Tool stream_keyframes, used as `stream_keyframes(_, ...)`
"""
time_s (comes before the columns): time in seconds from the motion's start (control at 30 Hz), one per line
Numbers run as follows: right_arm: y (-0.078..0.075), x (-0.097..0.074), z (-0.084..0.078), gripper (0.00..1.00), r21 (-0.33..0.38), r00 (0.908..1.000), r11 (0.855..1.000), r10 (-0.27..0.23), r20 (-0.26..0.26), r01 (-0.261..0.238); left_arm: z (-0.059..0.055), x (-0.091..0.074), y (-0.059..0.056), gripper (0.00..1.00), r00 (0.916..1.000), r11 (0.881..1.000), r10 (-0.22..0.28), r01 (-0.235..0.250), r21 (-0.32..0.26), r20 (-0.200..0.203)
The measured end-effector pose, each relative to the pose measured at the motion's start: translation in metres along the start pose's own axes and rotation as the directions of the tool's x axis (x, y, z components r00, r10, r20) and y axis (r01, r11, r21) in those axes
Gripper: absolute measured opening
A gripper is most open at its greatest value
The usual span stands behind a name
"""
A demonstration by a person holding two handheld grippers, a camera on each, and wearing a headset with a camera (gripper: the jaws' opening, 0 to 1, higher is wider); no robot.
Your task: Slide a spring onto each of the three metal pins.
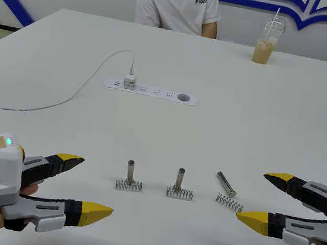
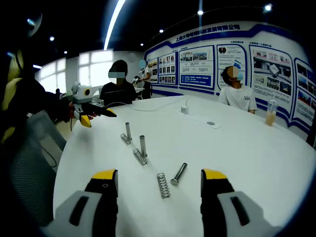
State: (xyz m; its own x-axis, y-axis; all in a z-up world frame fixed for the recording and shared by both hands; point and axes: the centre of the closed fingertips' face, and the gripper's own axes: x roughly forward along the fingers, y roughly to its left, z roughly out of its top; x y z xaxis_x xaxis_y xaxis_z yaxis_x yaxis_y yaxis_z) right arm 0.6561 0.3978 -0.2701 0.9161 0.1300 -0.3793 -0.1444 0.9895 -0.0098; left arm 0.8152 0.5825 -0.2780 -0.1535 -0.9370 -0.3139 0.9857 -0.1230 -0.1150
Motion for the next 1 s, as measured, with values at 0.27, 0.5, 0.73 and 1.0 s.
stream_keyframes(0.27, 0.0, 0.0, -0.003, 0.69, 0.002, 1.0, 1.0, 0.001, -0.008, -0.001, -0.003, 0.0, 0.001, 0.79, 1.0, 1.0, 0.004, -0.004, -0.005, -0.005)
stream_keyframes(0.5, -0.002, 0.0, 0.0, 0.68, 0.006, 1.0, 1.0, -0.007, -0.006, 0.007, -0.005, -0.001, 0.0, 0.8, 1.0, 1.0, 0.005, -0.005, -0.004, -0.007)
stream_keyframes(0.73, -0.004, 0.0, 0.002, 0.67, 0.008, 0.9998, 1.0, -0.018, -0.009, 0.018, -0.004, -0.001, 0.0, 0.8, 1.0, 1.0, 0.006, -0.006, -0.003, -0.002)
stream_keyframes(1.0, -0.013, 0.003, 0.011, 0.6, 0.039, 0.9987, 0.998, -0.044, -0.024, 0.045, -0.004, 0.0, 0.0, 0.79, 1.0, 1.0, 0.002, -0.002, -0.003, -0.002)
